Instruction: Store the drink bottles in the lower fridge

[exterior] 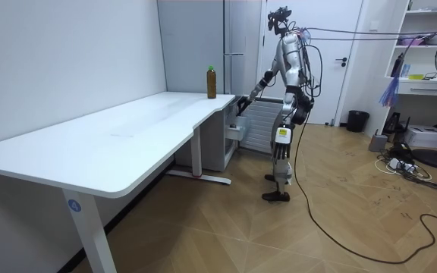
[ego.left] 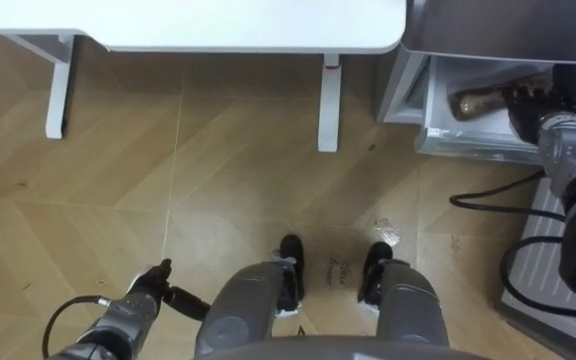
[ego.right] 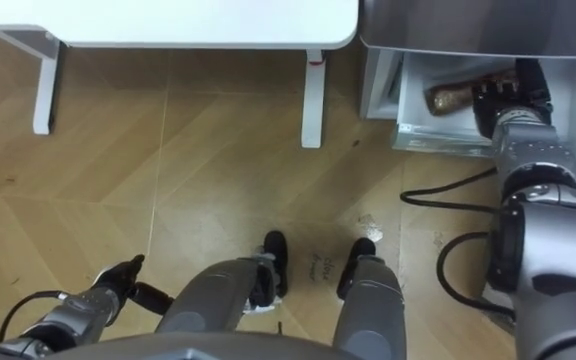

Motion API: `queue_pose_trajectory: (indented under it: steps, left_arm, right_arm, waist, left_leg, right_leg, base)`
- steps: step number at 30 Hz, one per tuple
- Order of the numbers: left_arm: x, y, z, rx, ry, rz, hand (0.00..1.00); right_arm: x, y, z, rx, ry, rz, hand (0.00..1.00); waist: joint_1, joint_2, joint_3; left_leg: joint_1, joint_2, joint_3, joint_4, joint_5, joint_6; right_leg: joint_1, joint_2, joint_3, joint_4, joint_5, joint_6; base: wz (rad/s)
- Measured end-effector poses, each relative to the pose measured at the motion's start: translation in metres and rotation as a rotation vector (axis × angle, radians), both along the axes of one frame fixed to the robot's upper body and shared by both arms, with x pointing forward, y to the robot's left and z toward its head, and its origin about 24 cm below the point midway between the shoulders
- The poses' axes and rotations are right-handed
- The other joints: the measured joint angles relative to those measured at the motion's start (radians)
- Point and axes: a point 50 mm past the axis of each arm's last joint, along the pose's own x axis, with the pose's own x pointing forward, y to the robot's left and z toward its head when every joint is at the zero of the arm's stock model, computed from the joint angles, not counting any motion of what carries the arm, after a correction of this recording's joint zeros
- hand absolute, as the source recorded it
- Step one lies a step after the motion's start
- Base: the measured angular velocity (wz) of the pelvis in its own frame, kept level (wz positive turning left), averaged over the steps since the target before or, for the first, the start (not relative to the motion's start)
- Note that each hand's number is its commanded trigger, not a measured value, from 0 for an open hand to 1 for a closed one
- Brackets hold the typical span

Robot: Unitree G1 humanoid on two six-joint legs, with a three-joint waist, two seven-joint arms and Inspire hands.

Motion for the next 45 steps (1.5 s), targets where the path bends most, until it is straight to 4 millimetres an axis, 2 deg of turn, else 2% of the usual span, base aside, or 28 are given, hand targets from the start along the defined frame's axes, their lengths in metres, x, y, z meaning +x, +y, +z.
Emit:
queue_pose_trajectory:
  steps: [4, 7, 8, 10, 11, 15, 17, 20, 21, 25, 27, 29, 34, 37, 39, 43, 45]
  left_arm:
    - [0.0, 0.001, 0.0, -0.002, -0.001, 0.007, 0.0]
    - [0.0, 0.001, 0.0, -0.006, -0.001, 0.009, 0.0]
    - [0.0, 0.002, 0.001, -0.007, -0.005, 0.018, 0.0]
    - [0.001, 0.004, 0.001, -0.01, -0.01, 0.038, 0.0]
    - [0.0, 0.004, 0.001, -0.02, -0.004, 0.043, 0.0]
    - [-0.003, 0.004, 0.0, -0.056, -0.008, 0.113, 0.0]
    - [-0.006, 0.005, -0.001, -0.056, -0.002, 0.115, 0.0]
    - [-0.014, 0.007, -0.002, -0.058, 0.004, 0.145, 0.0]
    - [-0.019, 0.01, -0.002, -0.057, 0.004, 0.172, 0.0]
    - [-0.041, 0.017, -0.005, -0.045, 0.032, 0.24, 0.0]
    - [-0.051, 0.016, -0.007, -0.042, 0.043, 0.263, 0.0]
    - [-0.058, 0.016, -0.007, -0.034, 0.041, 0.274, 0.0]
    - [-0.072, 0.024, -0.006, 0.012, 0.032, 0.343, 0.0]
    - [-0.075, 0.027, -0.005, 0.033, 0.019, 0.362, 0.0]
    - [-0.07, 0.027, -0.004, 0.033, -0.001, 0.36, 0.0]
    - [-0.069, 0.027, -0.004, 0.038, -0.015, 0.358, 0.0]
    - [-0.071, 0.027, -0.004, 0.049, -0.014, 0.371, 0.0]
  right_arm:
    - [-0.003, 0.0, -0.004, -0.001, 0.016, 0.003, 0.0]
    - [-0.006, 0.001, -0.008, -0.002, 0.027, 0.011, 0.0]
    - [-0.009, 0.0, -0.011, -0.01, 0.019, 0.018, 0.0]
    - [-0.016, -0.001, -0.018, -0.047, 0.033, 0.047, 0.0]
    - [-0.023, -0.002, -0.025, -0.07, 0.056, 0.068, 0.0]
    - [-0.043, -0.005, -0.041, -0.099, 0.101, 0.093, 0.0]
    - [-0.049, -0.004, -0.047, -0.121, 0.135, 0.118, 0.0]
    - [-0.067, -0.005, -0.06, -0.131, 0.172, 0.132, 0.0]
    - [-0.073, -0.004, -0.065, -0.133, 0.182, 0.14, 0.0]
    - [-0.102, 0.008, -0.089, -0.147, 0.255, 0.215, 0.0]
    - [-0.135, 0.016, -0.11, -0.125, 0.334, 0.243, 0.0]
    - [-0.155, 0.022, -0.12, -0.102, 0.375, 0.243, 0.0]
    - [-0.202, 0.026, -0.137, -0.112, 0.49, 0.297, 0.0]
    - [-0.218, 0.034, -0.144, -0.151, 0.563, 0.396, 0.0]
    - [-0.231, 0.037, -0.148, -0.195, 0.631, 0.505, 0.0]
    - [-0.245, 0.042, -0.152, -0.279, 0.739, 0.697, 0.0]
    - [-0.255, 0.045, -0.155, -0.294, 0.793, 0.763, 0.0]
  waist:
    - [0.0, -0.004, -0.0012]
    - [0.002, -0.007, -0.0022]
    - [0.001, -0.013, -0.0059]
    - [0.002, -0.026, -0.0075]
    - [-0.001, -0.032, -0.0116]
    - [0.0, -0.038, -0.0202]
    - [-0.002, -0.04, -0.0213]
    - [-0.002, -0.041, -0.0341]
    - [-0.001, -0.043, -0.0422]
    - [-0.004, -0.051, -0.0505]
    - [-0.015, -0.059, -0.054]
    - [-0.021, -0.062, -0.0562]
    - [-0.063, -0.056, -0.0537]
    - [-0.085, -0.055, -0.0535]
    - [-0.085, -0.054, -0.0532]
    - [-0.085, -0.052, -0.0518]
    - [-0.101, -0.056, -0.0467]
  left_leg:
    - [0.006, 0.008, -0.002, 0.002, 0.0, 0.0]
    - [0.018, 0.015, -0.001, -0.006, 0.0, 0.0]
    - [0.021, 0.017, -0.001, -0.01, 0.0, 0.0]
    - [0.041, 0.016, -0.001, -0.021, 0.0, 0.0]
    - [0.059, 0.018, -0.003, -0.026, 0.0, 0.0]
    - [0.128, 0.028, -0.012, -0.054, -0.004, -0.005]
    - [0.16, 0.032, -0.013, -0.066, -0.007, -0.007]
    - [0.206, 0.04, -0.013, -0.075, -0.018, -0.012]
    - [0.219, 0.042, -0.013, -0.074, -0.025, -0.013]
    - [0.299, 0.052, 0.001, -0.093, -0.041, -0.022]
    - [0.353, 0.052, -0.002, -0.12, -0.044, -0.025]
    - [0.376, 0.051, -0.001, -0.129, -0.049, -0.027]
    - [0.427, 0.049, -0.008, -0.153, -0.057, -0.033]
    - [0.437, 0.049, -0.007, -0.165, -0.058, -0.034]
    - [0.449, 0.047, -0.006, -0.175, -0.058, -0.034]
    - [0.454, 0.044, -0.007, -0.182, -0.058, -0.034]
    - [0.47, 0.038, -0.02, -0.189, -0.058, -0.034]
  right_leg:
    - [0.019, 0.005, -0.006, -0.024, 0.011, -0.001]
    - [0.041, 0.024, -0.011, -0.058, 0.027, 0.001]
    - [0.046, 0.029, -0.007, -0.065, 0.032, 0.003]
    - [0.063, 0.031, -0.005, -0.072, 0.034, 0.004]
    - [0.086, 0.037, -0.004, -0.087, 0.035, 0.006]
    - [0.177, 0.061, -0.006, -0.161, 0.056, 0.012]
    - [0.219, 0.069, -0.01, -0.194, 0.066, 0.013]
    - [0.282, 0.086, -0.011, -0.244, 0.078, 0.015]
    - [0.298, 0.089, -0.011, -0.25, 0.078, 0.015]
    - [0.383, 0.101, -0.011, -0.283, 0.078, 0.015]
    - [0.435, 0.103, -0.02, -0.312, 0.066, 0.019]
    - [0.455, 0.102, -0.022, -0.31, 0.057, 0.02]
    - [0.513, 0.105, -0.029, -0.333, 0.05, 0.023]
    - [0.523, 0.108, -0.028, -0.345, 0.049, 0.023]
    - [0.523, 0.108, -0.025, -0.347, 0.047, 0.025]
    - [0.531, 0.107, -0.022, -0.348, 0.044, 0.028]
    - [0.551, 0.104, -0.031, -0.352, 0.038, 0.032]
  base:
    - [-0.01]
    - [-0.06]
    - [-0.04]
    - [0.0]
    - [0.0]
    - [-0.03]
    - [-0.03]
    - [-0.04]
    - [-0.04]
    - [-0.09]
    - [0.15]
    - [0.0]
    - [0.02]
    - [0.0]
    - [0.0]
    - [0.0]
    - [0.17]
